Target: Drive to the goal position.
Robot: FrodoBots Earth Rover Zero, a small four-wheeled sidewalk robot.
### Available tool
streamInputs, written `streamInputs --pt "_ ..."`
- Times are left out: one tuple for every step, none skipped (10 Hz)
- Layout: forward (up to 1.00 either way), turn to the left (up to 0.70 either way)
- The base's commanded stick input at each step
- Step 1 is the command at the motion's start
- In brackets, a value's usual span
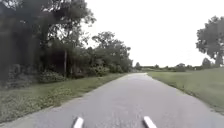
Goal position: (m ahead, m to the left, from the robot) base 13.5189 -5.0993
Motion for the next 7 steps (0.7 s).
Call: streamInputs --pt "0.50 0.00" --pt "0.50 0.00" --pt "0.50 0.00" --pt "0.50 0.00" --pt "0.50 0.00" --pt "0.50 0.00" --pt "0.50 0.00"
